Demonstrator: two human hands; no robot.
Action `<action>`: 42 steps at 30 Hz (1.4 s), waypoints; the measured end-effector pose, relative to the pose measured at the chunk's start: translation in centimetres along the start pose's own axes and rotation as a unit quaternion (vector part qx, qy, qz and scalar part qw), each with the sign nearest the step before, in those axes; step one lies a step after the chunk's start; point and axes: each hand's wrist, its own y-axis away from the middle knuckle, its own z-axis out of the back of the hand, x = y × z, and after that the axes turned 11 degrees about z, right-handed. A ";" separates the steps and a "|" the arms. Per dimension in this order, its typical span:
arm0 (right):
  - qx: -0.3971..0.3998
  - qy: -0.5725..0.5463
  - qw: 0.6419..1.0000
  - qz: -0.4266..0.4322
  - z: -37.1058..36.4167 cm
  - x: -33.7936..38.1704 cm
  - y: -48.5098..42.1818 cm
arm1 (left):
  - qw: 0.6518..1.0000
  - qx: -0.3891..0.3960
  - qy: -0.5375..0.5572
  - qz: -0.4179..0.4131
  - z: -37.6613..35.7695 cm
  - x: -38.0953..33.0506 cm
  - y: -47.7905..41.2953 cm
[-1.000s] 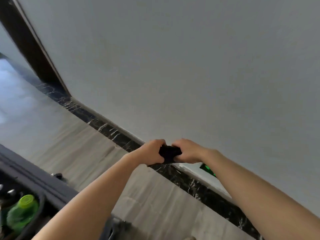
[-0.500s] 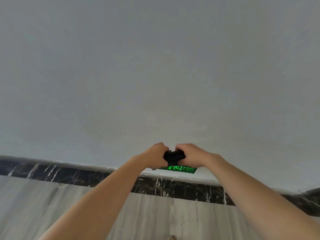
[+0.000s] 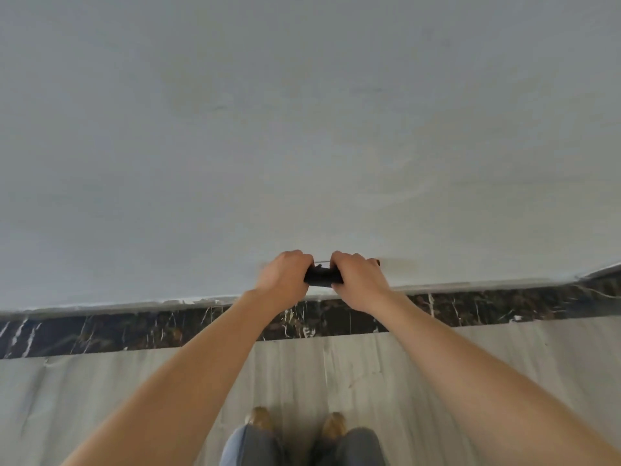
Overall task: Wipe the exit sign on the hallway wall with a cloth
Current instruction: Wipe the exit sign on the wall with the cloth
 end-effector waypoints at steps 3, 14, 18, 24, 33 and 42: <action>-0.027 0.019 0.999 -0.001 -6.8 -2.7 -3.1 | 0.999 -0.020 -0.008 -0.024 -6.3 3.5 -4.0; -0.135 0.142 0.973 0.122 -23.3 -8.7 -8.9 | 0.989 -0.111 0.002 -0.096 -20.2 11.5 -11.6; -0.157 0.037 0.977 0.136 -24.9 -8.2 -9.3 | 0.985 -0.128 0.017 -0.112 -20.6 12.4 -11.8; -0.242 0.028 0.958 0.154 -23.2 -7.4 -10.0 | 0.923 -0.339 0.003 -0.181 -19.1 16.3 -10.7; -0.383 0.153 0.860 0.302 -27.9 -6.7 -15.0 | 0.882 -0.458 -0.104 -0.044 -20.8 22.9 -13.9; -0.324 0.173 0.884 0.290 -29.6 -9.5 -14.7 | 0.863 -0.489 -0.122 -0.026 -21.4 23.2 -15.9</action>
